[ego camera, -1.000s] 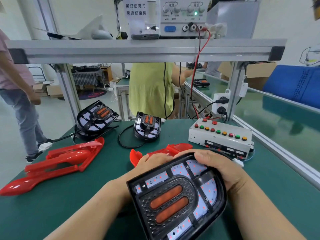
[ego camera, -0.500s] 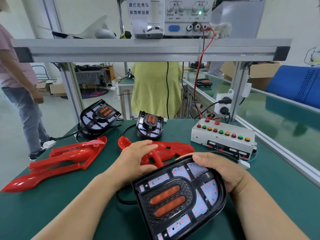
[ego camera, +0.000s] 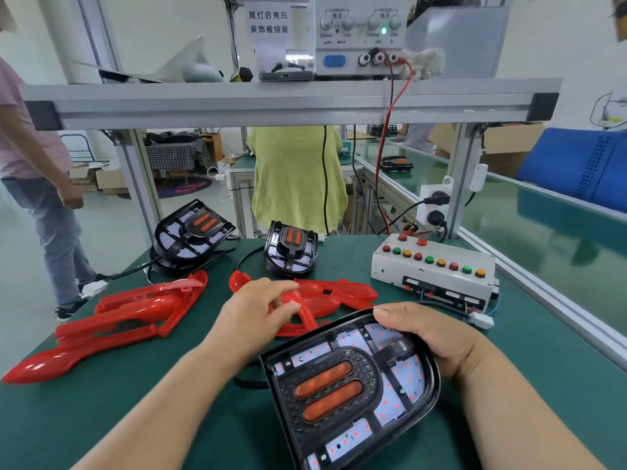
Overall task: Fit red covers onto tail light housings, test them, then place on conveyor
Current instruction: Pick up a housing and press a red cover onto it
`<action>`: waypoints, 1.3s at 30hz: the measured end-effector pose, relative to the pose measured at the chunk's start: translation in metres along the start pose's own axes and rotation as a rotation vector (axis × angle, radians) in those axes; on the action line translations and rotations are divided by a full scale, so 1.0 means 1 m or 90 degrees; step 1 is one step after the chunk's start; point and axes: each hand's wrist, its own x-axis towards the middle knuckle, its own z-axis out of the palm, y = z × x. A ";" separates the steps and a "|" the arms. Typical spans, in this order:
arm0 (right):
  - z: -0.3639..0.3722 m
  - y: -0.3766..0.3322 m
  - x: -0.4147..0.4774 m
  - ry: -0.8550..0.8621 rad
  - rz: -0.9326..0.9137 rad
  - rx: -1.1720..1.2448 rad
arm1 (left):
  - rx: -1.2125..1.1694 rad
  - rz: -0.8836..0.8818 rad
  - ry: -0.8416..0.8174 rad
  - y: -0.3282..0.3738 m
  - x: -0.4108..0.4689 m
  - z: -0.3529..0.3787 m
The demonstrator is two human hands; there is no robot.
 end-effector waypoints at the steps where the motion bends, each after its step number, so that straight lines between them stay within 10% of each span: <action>1: 0.000 0.000 0.000 -0.002 -0.003 -0.001 | 0.057 0.037 -0.059 0.003 0.004 0.004; 5: -0.005 -0.001 0.001 0.010 -0.022 0.022 | 0.361 0.114 -0.213 0.010 0.016 0.014; 13: -0.008 -0.003 0.000 0.051 -0.054 0.070 | 0.443 0.121 -0.185 0.014 0.006 0.007; 22: -0.012 0.002 0.003 0.076 -0.051 0.047 | -0.048 -0.204 -0.122 0.015 -0.007 -0.006; 29: -0.013 0.003 0.007 0.104 -0.029 0.019 | 0.041 -0.152 -0.112 0.023 -0.010 0.000; 39: -0.017 0.002 0.010 0.172 -0.014 0.052 | -0.408 -0.327 -0.012 0.020 -0.004 -0.033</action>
